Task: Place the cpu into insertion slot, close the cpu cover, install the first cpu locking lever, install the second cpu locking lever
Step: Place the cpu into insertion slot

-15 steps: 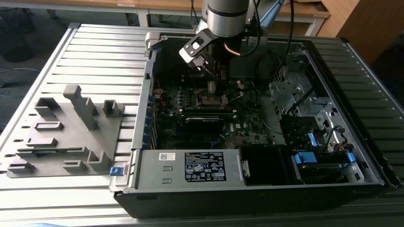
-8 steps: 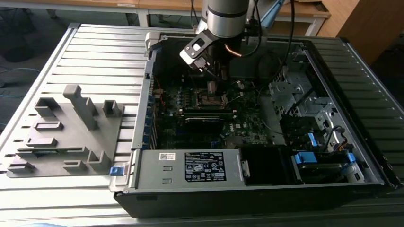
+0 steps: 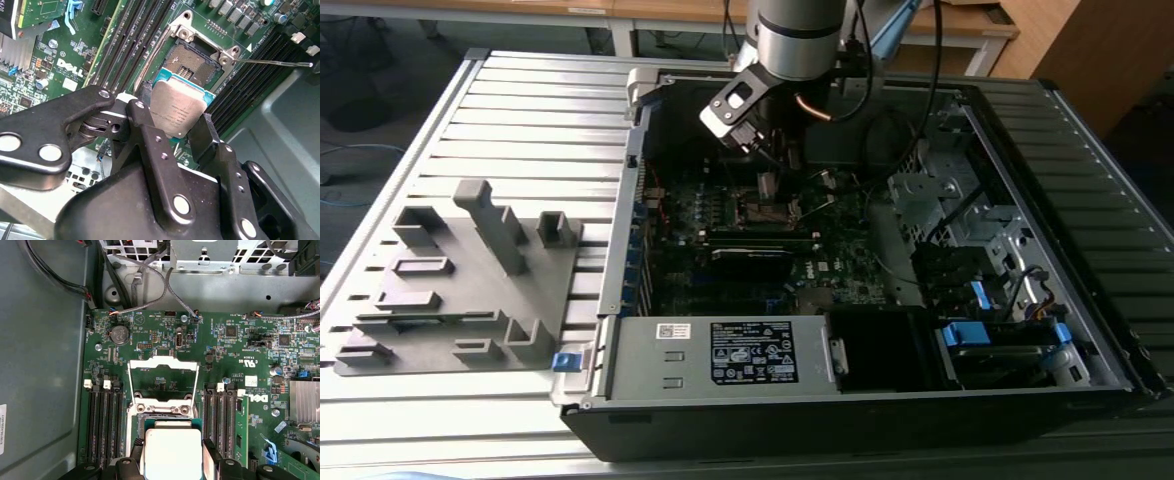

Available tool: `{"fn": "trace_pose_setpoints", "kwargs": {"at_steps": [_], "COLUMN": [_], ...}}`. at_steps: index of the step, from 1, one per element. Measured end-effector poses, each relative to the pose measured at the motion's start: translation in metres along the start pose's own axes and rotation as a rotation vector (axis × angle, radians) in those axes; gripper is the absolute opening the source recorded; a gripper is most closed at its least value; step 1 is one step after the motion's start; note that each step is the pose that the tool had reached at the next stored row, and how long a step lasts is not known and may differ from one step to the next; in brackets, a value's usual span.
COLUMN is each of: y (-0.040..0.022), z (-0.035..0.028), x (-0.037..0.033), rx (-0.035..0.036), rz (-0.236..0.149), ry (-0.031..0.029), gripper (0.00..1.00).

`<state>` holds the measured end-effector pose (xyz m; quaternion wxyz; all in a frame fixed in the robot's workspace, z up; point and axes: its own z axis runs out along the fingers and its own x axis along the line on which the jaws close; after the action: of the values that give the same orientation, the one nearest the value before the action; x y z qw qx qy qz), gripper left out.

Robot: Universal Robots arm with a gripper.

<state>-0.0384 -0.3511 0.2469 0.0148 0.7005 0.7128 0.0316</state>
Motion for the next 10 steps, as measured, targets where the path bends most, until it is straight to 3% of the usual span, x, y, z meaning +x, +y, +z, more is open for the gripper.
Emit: {"fn": "trace_pose_setpoints", "kwargs": {"at_steps": [10], "y": [-0.0001], "z": [0.0016], "x": [0.0000], "rx": [0.0000], "rz": [0.000], "ry": [-0.0001], "gripper": [0.54]}}
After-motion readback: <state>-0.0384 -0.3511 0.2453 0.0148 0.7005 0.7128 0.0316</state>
